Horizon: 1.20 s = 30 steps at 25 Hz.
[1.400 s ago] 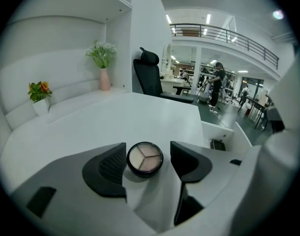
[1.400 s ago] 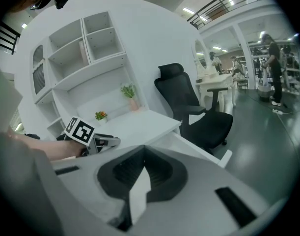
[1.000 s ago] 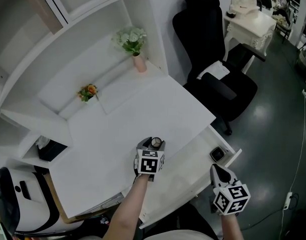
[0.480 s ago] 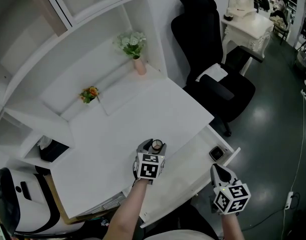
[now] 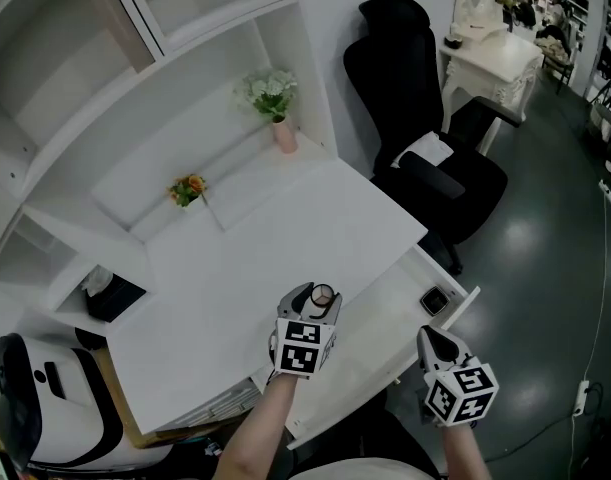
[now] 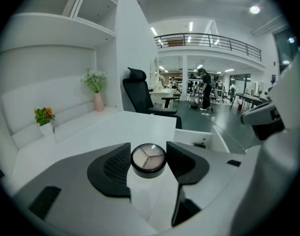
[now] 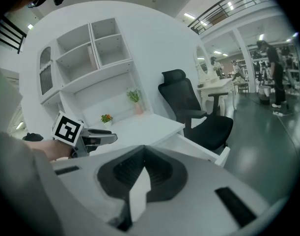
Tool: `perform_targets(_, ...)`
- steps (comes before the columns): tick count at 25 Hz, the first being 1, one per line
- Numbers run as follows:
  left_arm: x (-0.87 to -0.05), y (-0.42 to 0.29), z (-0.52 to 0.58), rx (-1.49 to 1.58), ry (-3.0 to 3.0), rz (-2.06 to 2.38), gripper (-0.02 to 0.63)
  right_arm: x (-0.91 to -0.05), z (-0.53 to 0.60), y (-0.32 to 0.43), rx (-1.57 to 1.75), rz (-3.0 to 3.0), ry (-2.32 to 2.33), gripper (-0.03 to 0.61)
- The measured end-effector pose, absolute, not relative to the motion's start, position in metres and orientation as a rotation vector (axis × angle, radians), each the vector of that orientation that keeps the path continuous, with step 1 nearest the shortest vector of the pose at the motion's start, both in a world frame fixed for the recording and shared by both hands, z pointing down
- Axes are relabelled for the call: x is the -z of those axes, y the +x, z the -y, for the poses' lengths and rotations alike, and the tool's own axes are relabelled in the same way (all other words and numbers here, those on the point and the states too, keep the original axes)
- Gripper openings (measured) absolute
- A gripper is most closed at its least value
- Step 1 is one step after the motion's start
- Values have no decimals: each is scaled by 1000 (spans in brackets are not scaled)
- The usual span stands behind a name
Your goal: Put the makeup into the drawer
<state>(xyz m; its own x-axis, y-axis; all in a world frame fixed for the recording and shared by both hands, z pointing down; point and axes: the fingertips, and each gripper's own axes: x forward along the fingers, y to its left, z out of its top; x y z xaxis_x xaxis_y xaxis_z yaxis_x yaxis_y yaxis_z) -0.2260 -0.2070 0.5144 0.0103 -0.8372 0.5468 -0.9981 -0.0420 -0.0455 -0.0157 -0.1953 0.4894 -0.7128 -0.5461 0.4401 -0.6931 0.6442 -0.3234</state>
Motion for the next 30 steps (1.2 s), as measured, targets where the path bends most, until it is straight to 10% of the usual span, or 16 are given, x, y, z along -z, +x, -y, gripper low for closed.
perform_targets(30,-480,-154,134,-610,2210,1733,229,-467,111,21,-663,2554,1181,3)
